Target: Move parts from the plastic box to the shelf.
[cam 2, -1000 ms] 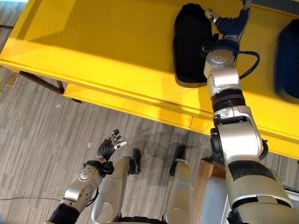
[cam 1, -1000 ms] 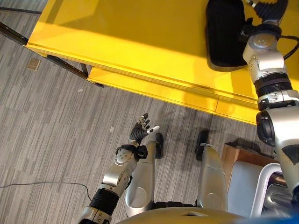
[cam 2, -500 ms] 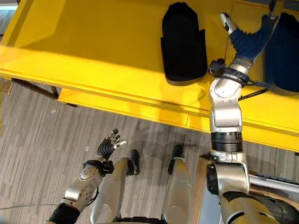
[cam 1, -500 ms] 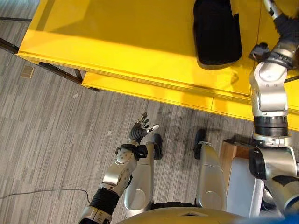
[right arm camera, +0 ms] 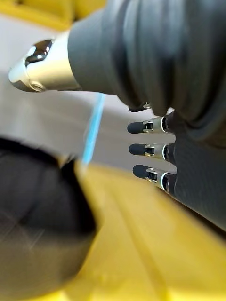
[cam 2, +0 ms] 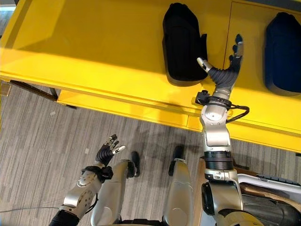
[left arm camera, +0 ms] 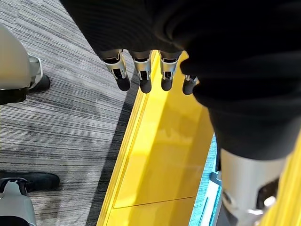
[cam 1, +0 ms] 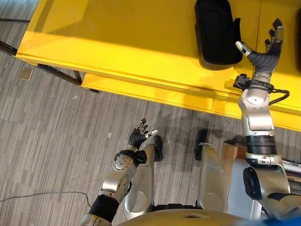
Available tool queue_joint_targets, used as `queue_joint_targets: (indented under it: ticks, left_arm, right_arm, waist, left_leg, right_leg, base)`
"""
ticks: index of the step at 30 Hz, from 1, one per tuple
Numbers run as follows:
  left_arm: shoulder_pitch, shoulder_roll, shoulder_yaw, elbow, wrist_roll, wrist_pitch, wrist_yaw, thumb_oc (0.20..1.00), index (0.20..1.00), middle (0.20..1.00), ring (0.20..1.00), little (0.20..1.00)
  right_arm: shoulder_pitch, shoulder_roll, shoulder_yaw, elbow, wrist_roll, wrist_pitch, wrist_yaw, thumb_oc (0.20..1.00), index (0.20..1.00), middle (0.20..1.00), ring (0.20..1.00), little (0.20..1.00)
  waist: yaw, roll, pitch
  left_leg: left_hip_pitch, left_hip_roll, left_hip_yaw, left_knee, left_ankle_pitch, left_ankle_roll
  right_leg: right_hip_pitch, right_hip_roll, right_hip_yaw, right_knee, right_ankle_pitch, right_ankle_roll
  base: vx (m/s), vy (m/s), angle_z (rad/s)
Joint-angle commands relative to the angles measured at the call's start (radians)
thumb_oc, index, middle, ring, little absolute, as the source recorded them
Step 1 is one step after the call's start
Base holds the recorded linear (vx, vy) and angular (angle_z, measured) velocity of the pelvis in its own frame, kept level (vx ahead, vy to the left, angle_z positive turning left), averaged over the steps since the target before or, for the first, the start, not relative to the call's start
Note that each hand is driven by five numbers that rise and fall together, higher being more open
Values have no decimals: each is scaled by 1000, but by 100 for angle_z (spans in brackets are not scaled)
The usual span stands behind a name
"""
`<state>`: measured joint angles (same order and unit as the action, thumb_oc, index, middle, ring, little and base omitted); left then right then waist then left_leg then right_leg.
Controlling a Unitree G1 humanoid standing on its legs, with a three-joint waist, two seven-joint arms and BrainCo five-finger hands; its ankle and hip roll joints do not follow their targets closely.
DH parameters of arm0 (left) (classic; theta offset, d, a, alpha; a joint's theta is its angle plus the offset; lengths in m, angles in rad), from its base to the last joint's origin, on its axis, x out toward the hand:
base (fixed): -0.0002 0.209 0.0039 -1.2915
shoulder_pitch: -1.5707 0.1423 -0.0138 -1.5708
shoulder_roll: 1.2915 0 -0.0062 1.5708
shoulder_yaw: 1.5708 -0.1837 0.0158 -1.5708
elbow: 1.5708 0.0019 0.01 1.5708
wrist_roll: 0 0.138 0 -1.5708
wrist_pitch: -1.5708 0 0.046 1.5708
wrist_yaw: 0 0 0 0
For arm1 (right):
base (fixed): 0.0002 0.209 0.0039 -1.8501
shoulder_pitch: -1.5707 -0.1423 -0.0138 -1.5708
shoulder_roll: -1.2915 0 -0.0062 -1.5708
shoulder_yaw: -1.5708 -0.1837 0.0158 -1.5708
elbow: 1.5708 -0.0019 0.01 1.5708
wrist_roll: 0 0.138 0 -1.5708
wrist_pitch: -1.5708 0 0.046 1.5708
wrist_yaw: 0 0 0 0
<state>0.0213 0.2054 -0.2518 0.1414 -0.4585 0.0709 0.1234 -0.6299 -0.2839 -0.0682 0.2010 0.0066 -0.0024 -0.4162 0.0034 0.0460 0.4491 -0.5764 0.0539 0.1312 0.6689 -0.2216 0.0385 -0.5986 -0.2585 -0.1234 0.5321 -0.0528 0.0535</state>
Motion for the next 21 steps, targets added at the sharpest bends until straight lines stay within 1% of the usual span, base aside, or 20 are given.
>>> queue_joint_targets:
  ticks: [1, 2, 6, 16, 21]
  left_arm:
    - [40, 4, 11, -56, 7, -40, -29, 1000, 1000, 1000, 1000, 1000]
    - [40, 4, 11, -56, 7, -40, -29, 1000, 1000, 1000, 1000, 1000]
    - [47, 11, 13, -52, 1, -37, -36, 1000, 1000, 1000, 1000, 1000]
    - [56, 21, 14, -52, -6, -29, -39, 1000, 1000, 1000, 1000, 1000]
    - [51, 14, 19, -45, -3, -27, -36, 1000, 1000, 1000, 1000, 1000]
  right_arm:
    - [-58, -33, -3, 33, 29, -60, 44, 1000, 1000, 1000, 1000, 1000]
    - [-59, -33, -3, 33, 29, -61, 44, 1000, 1000, 1000, 1000, 1000]
    - [-108, -60, 51, 138, 31, -58, 66, 1000, 1000, 1000, 1000, 1000]
    - [-196, -84, 99, 378, 66, -39, 67, 1000, 1000, 1000, 1000, 1000]
    - [-155, -70, 89, 336, 66, -36, 79, 1000, 1000, 1000, 1000, 1000]
  waist:
    - [21, 0, -35]
    - [21, 0, -35]
    - [34, 0, -37]
    - [60, 5, -28]
    - [58, 5, -24]
  left_leg:
    - [-1, 43, -109, -18, 21, -84]
    - [-1, 43, -109, -18, 21, -84]
    - [-9, 43, -111, -15, 24, -85]
    - [-15, 40, -113, -2, 23, -84]
    - [-19, 38, -114, 5, 21, -84]
  right_leg:
    - [53, -29, 37, -22, 42, 24]
    - [53, -29, 37, -22, 42, 24]
    - [50, -32, 33, -25, 47, 24]
    - [49, -40, 28, -10, 44, 24]
    - [48, -46, 24, -2, 40, 24]
  base:
    - [0, 0, 0]
    - [0, 0, 0]
    - [0, 0, 0]
    - [1, 3, 0]
    - [0, 0, 0]
